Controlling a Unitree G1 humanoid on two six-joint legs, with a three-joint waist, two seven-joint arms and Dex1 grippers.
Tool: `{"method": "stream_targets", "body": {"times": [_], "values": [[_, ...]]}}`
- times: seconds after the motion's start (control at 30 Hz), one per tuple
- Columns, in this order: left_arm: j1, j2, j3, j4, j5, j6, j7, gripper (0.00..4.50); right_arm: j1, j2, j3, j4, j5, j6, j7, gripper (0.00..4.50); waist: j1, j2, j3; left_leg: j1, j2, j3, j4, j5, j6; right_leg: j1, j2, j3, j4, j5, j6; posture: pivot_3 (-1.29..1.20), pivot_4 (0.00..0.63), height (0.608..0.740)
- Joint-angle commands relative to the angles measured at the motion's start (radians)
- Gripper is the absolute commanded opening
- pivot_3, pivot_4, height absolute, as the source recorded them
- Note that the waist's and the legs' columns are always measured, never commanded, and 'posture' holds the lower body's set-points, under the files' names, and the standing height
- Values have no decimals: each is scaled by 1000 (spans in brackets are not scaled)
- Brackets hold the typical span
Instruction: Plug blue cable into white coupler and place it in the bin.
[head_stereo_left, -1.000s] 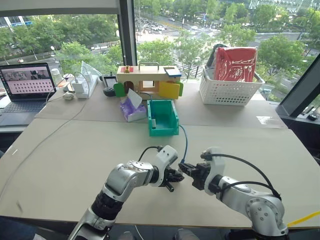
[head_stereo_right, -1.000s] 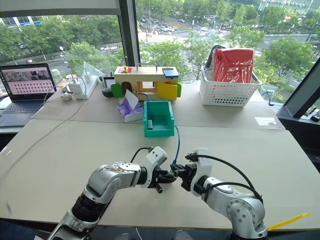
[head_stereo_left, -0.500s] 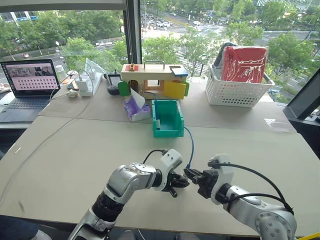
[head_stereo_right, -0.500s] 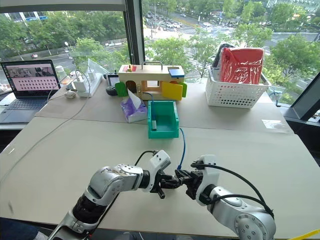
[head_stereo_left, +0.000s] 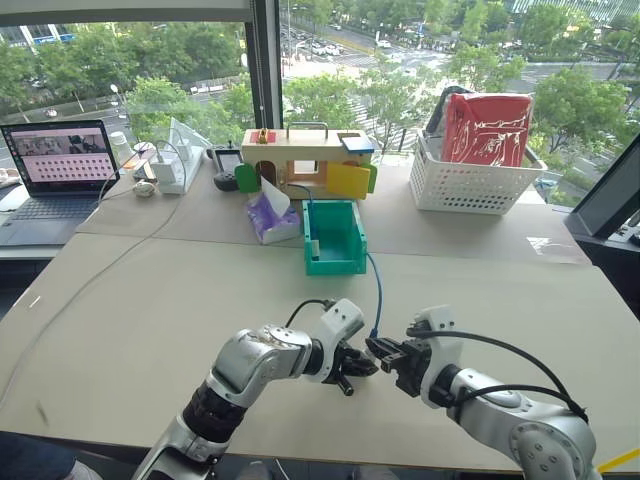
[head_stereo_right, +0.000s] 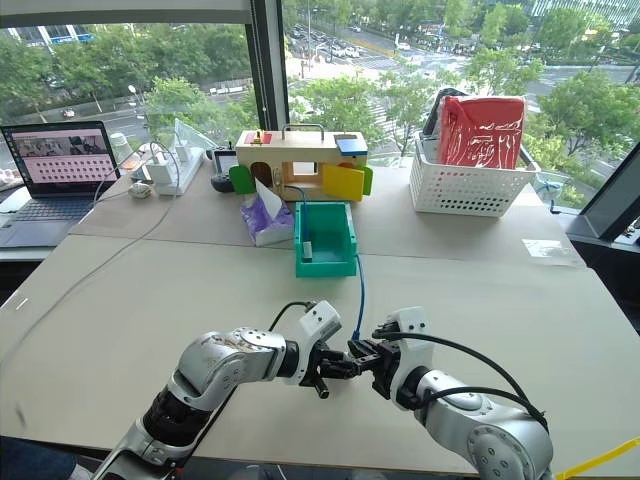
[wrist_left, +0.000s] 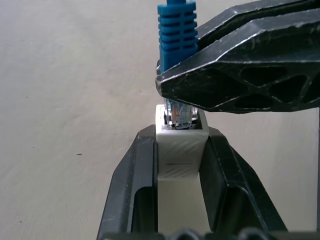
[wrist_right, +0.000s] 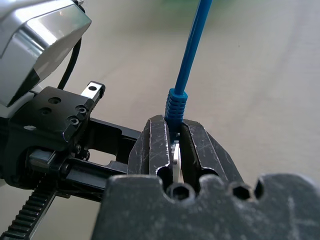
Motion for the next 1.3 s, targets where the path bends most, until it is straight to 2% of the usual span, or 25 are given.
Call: {"method": "stream_targets", "body": {"times": [0.03,0.23,0.37,0.57,0.77,0.87,1.03,1.1,1.17,1.3], "values": [[3,33,14,33,27,34,32,643,64,-11,65,133,-114,44,-33,0,0,-1,0,0,0,0,0,0,0,0,0,0,0,0,0,0,150,733],[-3,42,16,40,25,33,26,643,64,25,67,138,-143,26,-23,0,-5,-1,0,4,0,0,1,0,0,0,0,0,1,0,0,0,150,733],[-5,44,13,44,23,31,25,643,96,103,-12,137,-81,36,-36,0,-6,-1,-1,4,1,0,1,0,0,0,1,0,1,-3,-5,0,150,733],[-11,50,6,47,17,31,25,643,126,234,-177,113,117,63,-104,0,-4,0,0,1,0,0,1,0,0,0,0,1,1,0,0,0,150,733],[-28,67,-10,48,42,-20,30,643,112,231,-185,112,150,64,-152,0,-4,2,2,-2,0,0,1,0,0,-2,0,1,1,0,0,0,150,733],[-47,110,-44,53,81,-152,-9,643,75,275,-237,118,182,-28,-170,0,-6,3,4,-1,0,0,1,0,0,-2,1,1,1,0,0,0,150,733],[-31,141,-26,102,116,-445,-98,643,3,327,-301,112,213,-165,-197,0,-6,9,17,-5,-1,0,3,2,-2,-7,0,3,1,2,-5,0,150,733],[-9,157,-26,145,147,-569,-136,643,-29,352,-331,109,246,-215,-225,0,-7,13,20,-15,-2,1,3,5,-1,-17,1,5,3,8,3,0,150,733],[14,145,-4,193,159,-675,-155,643,-46,371,-344,104,283,-243,-252,0,-6,18,23,-19,-2,1,3,5,-1,-20,1,5,3,9,3,0,150,733],[34,103,19,281,176,-818,-187,643,-69,397,-330,95,336,-285,-296,0,1,18,23,-22,-2,0,2,5,-1,-22,1,4,2,11,-2,0,150,733]]}}
